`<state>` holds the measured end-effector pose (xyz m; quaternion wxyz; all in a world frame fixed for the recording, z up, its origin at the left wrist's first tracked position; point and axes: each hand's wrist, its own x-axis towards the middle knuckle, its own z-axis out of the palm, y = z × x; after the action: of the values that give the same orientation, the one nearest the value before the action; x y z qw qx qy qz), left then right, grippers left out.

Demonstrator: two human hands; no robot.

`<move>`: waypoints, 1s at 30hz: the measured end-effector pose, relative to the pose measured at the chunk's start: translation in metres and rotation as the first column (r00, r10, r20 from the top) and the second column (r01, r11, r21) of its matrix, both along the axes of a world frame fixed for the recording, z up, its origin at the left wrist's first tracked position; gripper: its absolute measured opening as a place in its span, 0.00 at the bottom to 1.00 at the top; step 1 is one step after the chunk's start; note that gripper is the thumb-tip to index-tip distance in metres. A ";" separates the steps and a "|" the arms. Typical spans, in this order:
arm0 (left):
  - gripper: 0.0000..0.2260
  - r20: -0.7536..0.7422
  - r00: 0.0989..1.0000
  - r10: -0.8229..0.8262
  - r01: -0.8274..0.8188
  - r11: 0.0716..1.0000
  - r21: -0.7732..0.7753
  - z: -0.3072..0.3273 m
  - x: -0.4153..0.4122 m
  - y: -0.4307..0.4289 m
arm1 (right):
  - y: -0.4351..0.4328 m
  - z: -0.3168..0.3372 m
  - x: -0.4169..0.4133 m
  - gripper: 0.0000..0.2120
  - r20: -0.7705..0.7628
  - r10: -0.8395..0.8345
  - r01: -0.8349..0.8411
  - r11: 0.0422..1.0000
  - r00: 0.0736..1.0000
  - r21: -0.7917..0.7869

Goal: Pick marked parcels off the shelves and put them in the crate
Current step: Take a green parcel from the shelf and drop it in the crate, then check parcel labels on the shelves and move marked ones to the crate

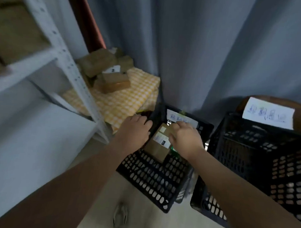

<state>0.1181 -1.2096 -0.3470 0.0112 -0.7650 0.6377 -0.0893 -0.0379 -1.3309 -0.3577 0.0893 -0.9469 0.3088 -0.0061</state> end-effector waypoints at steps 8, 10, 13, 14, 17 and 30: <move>0.11 0.177 0.956 0.232 -0.191 0.956 -0.220 0.128 0.008 0.158 | 0.115 0.102 0.058 0.12 0.397 0.355 -0.316 0.935 0.846 -0.164; 0.13 0.184 0.924 0.335 -0.280 0.920 -0.273 0.151 0.003 0.211 | 0.159 0.126 0.075 0.11 0.465 0.449 -0.390 0.894 0.763 -0.222; 0.14 0.195 0.840 0.507 -0.438 0.844 -0.309 0.176 -0.002 0.292 | 0.231 0.157 0.097 0.11 0.521 0.571 -0.502 0.817 0.634 -0.285; 0.15 0.192 0.801 0.567 -0.498 0.809 -0.311 0.183 -0.005 0.319 | 0.257 0.166 0.103 0.12 0.530 0.600 -0.538 0.792 0.599 -0.289; 0.15 0.167 0.698 0.696 -0.622 0.705 -0.341 0.199 -0.017 0.397 | 0.335 0.186 0.115 0.13 0.557 0.668 -0.624 0.718 0.494 -0.308; 0.13 0.185 0.396 0.900 -0.794 0.436 -0.424 0.228 -0.105 0.693 | 0.630 0.219 0.092 0.17 0.629 0.720 -0.824 0.523 0.292 -0.216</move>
<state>0.0126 -0.5163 -0.1194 0.0770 -0.9421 0.1187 -0.3040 0.0542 -0.7014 -0.1386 0.2528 -0.8980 -0.2402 -0.2683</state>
